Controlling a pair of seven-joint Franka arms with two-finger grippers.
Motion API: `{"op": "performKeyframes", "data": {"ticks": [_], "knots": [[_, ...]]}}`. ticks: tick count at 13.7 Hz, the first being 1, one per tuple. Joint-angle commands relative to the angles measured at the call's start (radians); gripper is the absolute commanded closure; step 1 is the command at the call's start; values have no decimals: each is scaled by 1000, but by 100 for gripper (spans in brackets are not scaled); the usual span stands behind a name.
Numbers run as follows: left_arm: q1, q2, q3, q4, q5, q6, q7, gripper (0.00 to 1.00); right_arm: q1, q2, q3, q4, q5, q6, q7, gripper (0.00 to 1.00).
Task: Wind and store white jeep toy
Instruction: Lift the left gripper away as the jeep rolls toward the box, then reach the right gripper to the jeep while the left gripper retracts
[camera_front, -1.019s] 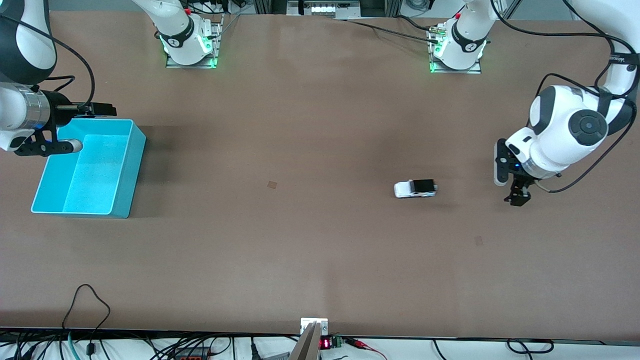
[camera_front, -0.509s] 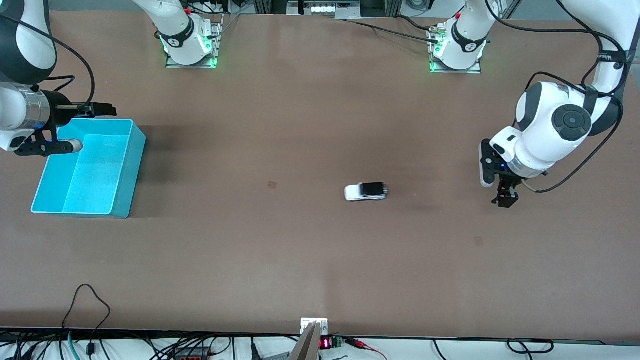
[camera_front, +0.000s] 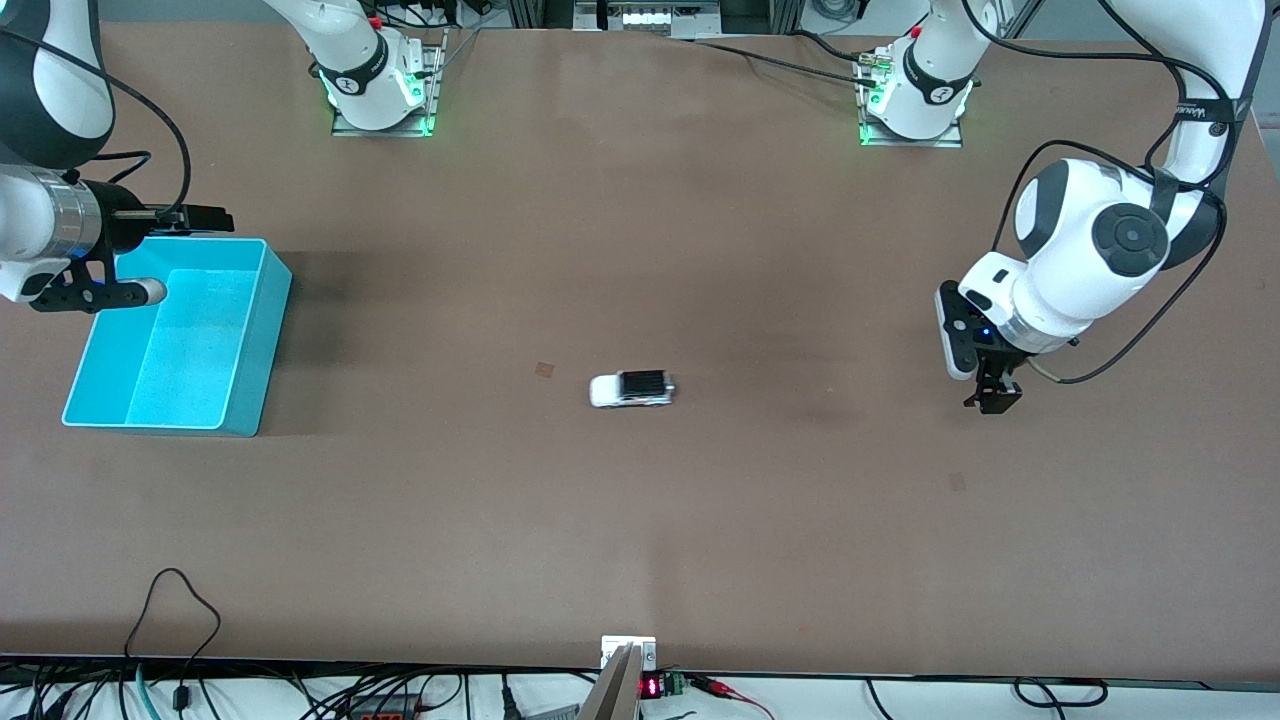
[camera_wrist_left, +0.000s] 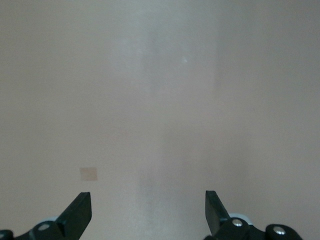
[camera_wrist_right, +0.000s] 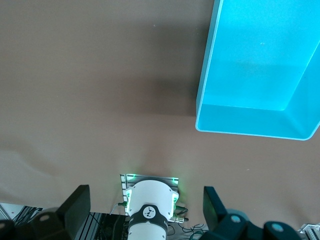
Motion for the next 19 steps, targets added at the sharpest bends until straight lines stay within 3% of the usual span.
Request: {"op": "performKeyframes", "data": {"ticks": [1,10,14,17,19], "knots": [[-7,-14,13,31,-29,-13,-127,0,-1,8,3,20,-4,-22,-15,0],[-24,-19,14,117,-32,-16,-584,0,2,8,5,20,-4,-20,-15,0],[-81,-36,77,134,-34,-18,-751,0,2,8,6,20,-2,-13,-15,0],[-93,-47,93,197,-37,-128,-975,0,18,8,11,5,4,19,-32,0],[-96,-53,114,226,-38,-186,-1105,0,49,5,11,-37,9,93,-150,0]]}}
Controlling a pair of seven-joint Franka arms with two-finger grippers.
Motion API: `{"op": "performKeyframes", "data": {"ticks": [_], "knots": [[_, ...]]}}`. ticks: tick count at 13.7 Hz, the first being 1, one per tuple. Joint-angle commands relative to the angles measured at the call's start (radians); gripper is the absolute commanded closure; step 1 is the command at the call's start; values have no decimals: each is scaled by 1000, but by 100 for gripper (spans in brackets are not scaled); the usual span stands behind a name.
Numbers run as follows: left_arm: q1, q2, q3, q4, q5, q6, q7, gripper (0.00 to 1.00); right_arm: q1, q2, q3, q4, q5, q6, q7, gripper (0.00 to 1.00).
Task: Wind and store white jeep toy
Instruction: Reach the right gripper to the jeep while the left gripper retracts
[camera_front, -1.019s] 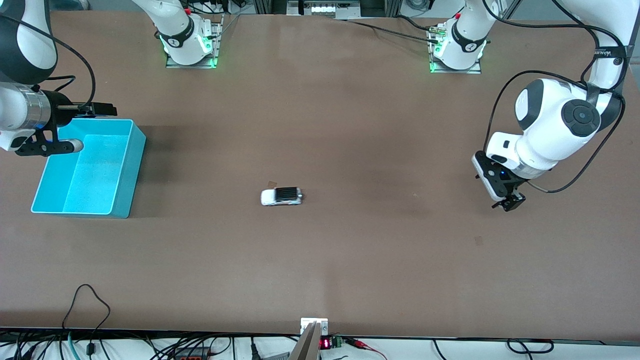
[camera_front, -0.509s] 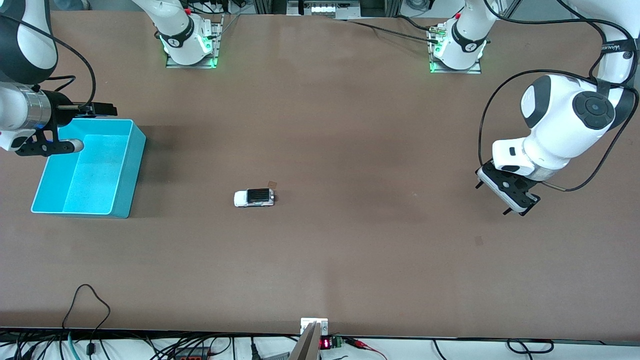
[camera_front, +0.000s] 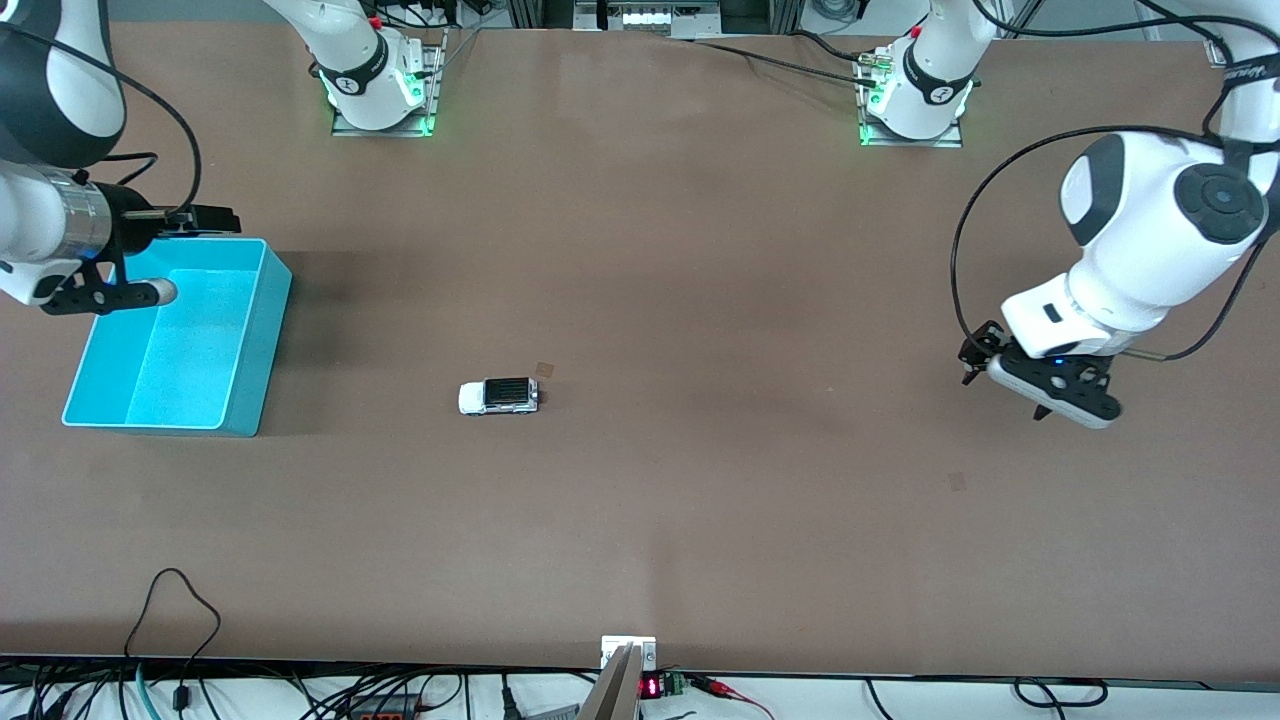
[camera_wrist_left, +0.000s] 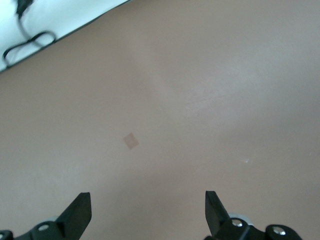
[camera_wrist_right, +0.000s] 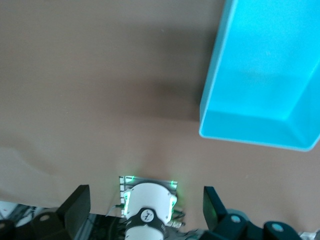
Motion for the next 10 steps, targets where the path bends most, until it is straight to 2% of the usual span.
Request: {"op": "performKeyframes", "data": {"ticks": [1,4,6,8,10], "knots": [[-26,-27,53,39,-26,-80,-159,0,32,-5,2,-60,15,105,-148,0],[-60,-63,130,69,-70,-170,-291,0,59,-25,6,-141,55,231,-381,0],[-86,-82,180,110,-111,-265,-340,0,108,-34,6,-175,51,278,-418,0],[-138,-103,264,143,-113,-334,-350,0,164,-35,6,-228,45,367,-478,0],[-155,-122,288,164,-113,-390,-351,0,187,-61,11,-325,45,503,-585,0]]}}
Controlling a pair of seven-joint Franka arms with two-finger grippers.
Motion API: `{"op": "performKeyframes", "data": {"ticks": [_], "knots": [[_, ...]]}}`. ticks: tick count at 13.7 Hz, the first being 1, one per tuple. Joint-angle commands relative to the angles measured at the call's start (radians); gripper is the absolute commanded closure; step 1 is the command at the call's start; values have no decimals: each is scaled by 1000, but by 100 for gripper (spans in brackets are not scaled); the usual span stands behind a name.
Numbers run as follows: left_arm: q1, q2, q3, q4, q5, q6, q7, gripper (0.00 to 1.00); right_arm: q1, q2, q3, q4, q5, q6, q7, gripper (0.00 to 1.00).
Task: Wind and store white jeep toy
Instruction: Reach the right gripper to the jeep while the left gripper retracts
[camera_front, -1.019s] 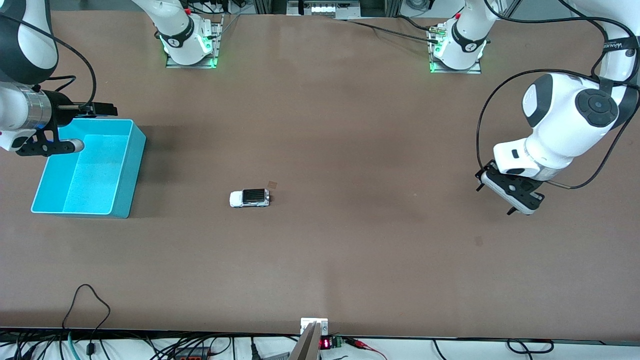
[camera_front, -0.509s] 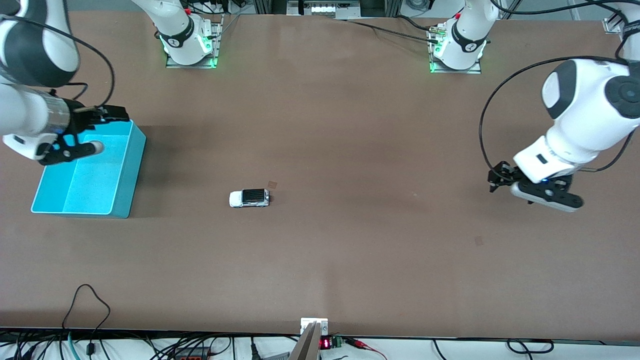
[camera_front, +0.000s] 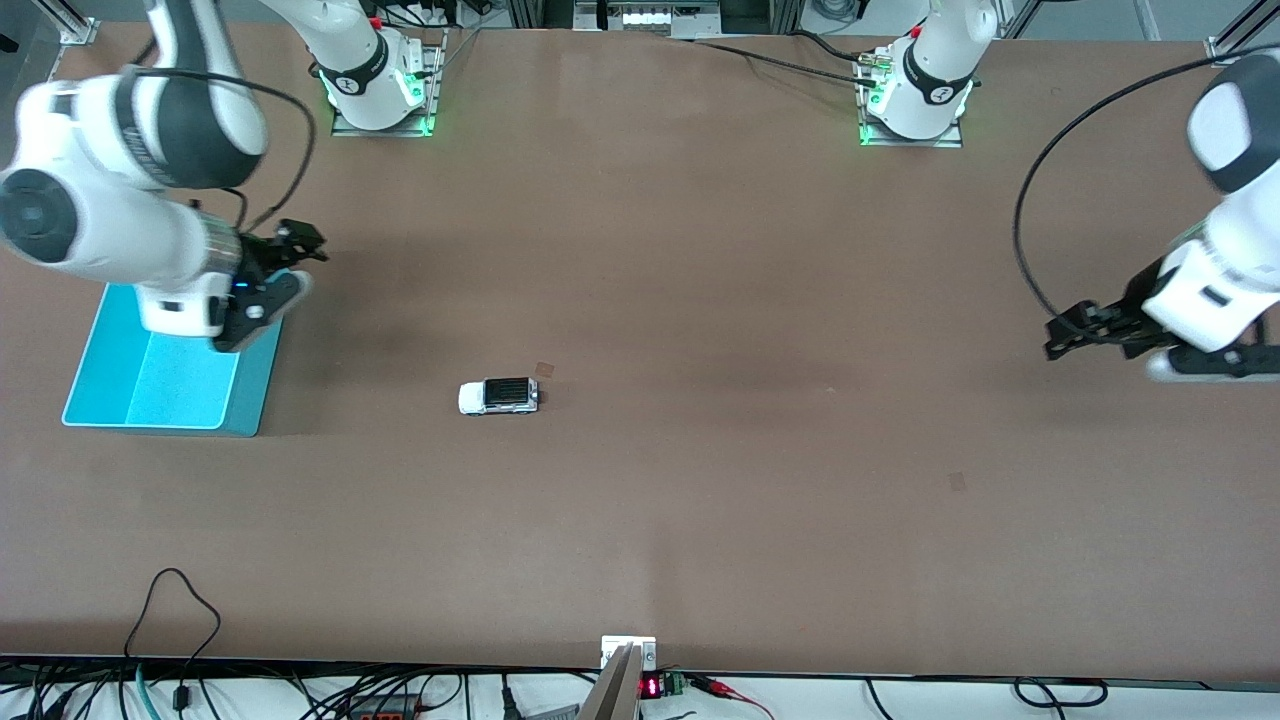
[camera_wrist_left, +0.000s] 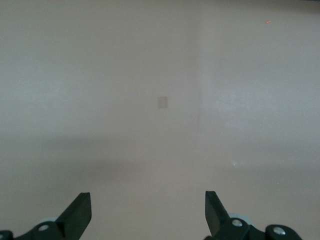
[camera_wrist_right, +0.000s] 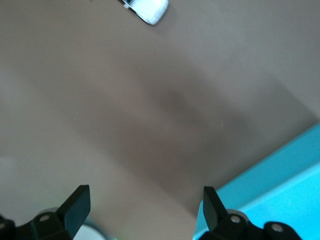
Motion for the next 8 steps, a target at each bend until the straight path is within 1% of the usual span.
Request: {"op": "performKeyframes", "data": {"ticks": [1,3,4,5,6,8], "knots": [[-29,-22,35,49,-24,-103,-12,0,46,-58,4,-135,6,160,-168,0],[-31,-34,21,64,-19,-136,-9,0,89,-37,8,-139,3,220,-238,0],[-31,-47,6,61,-13,-145,-12,0,101,-21,27,-145,3,266,-267,0],[-31,-52,-3,58,-12,-163,-15,0,94,-7,75,-158,2,321,-302,0],[-29,-64,-2,52,-12,-166,-15,0,94,14,98,-171,2,375,-328,0],[-17,-74,0,46,-12,-166,-15,0,124,65,110,-174,2,441,-338,0]]}}
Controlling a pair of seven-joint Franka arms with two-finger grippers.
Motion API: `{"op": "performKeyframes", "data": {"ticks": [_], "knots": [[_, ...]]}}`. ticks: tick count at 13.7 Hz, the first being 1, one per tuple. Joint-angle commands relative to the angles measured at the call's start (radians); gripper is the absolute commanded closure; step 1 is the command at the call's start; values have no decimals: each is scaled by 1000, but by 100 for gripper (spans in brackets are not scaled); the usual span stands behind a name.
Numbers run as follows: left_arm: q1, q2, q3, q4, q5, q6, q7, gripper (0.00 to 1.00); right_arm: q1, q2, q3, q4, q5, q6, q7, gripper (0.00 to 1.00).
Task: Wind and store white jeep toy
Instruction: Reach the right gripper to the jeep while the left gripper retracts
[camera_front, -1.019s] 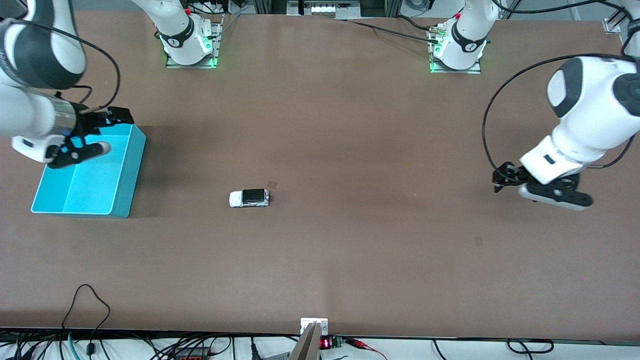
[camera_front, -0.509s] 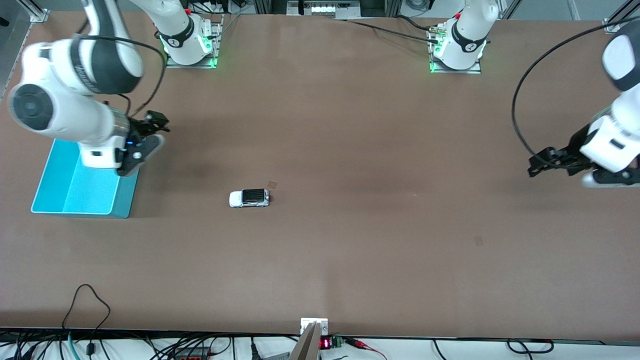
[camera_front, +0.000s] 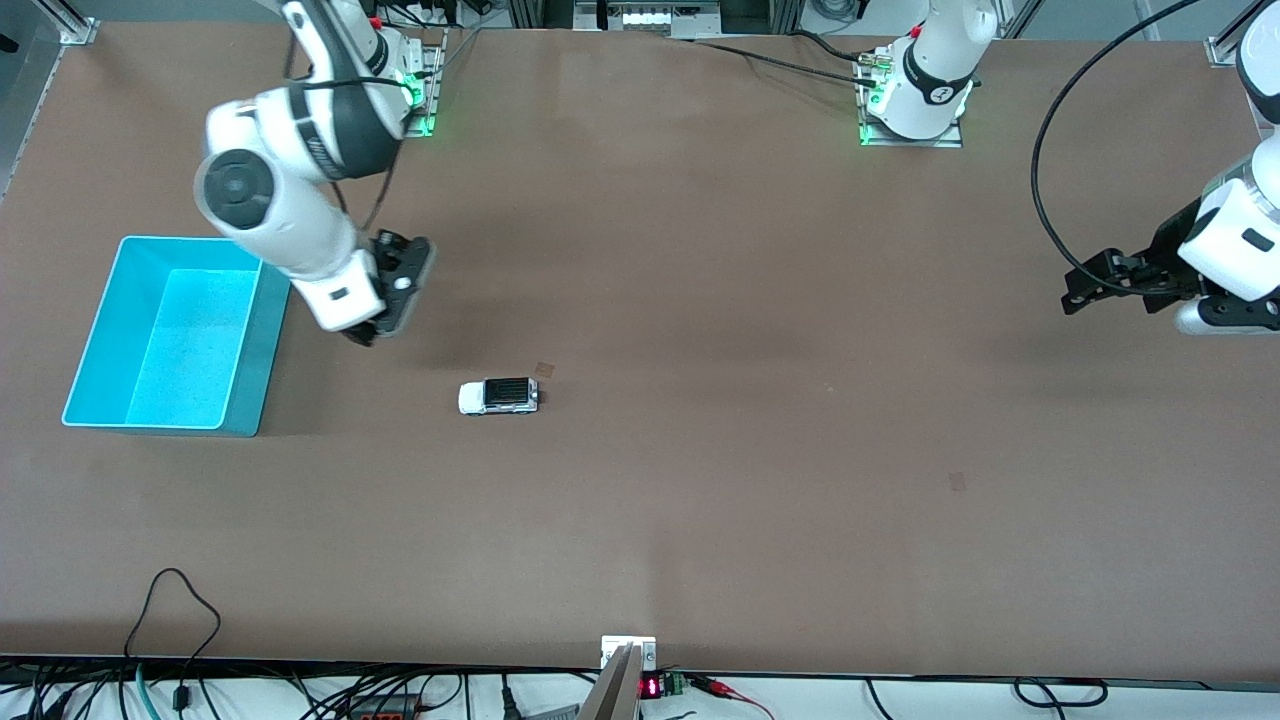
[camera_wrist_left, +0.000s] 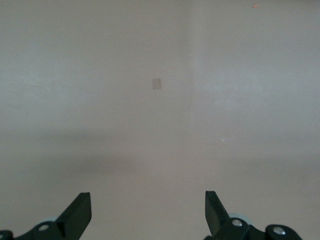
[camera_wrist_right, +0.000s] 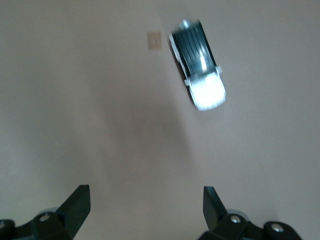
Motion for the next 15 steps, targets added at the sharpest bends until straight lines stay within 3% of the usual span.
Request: {"op": "performKeyframes", "data": {"ticks": [1,4,7,9,15], "knots": [[24,-23,4,-7,-8,-11,2,0,33,69,18,-3,0,80,-39,0],[26,-17,1,8,-7,-18,11,0,47,167,20,28,-50,197,-81,0],[26,-22,3,11,-8,-27,11,0,70,265,20,98,-66,223,-149,0],[26,-25,3,11,-8,-34,13,0,74,357,12,200,-49,239,-230,0],[29,-40,4,8,-8,-83,13,0,120,417,-22,249,-44,294,-252,0]]}}
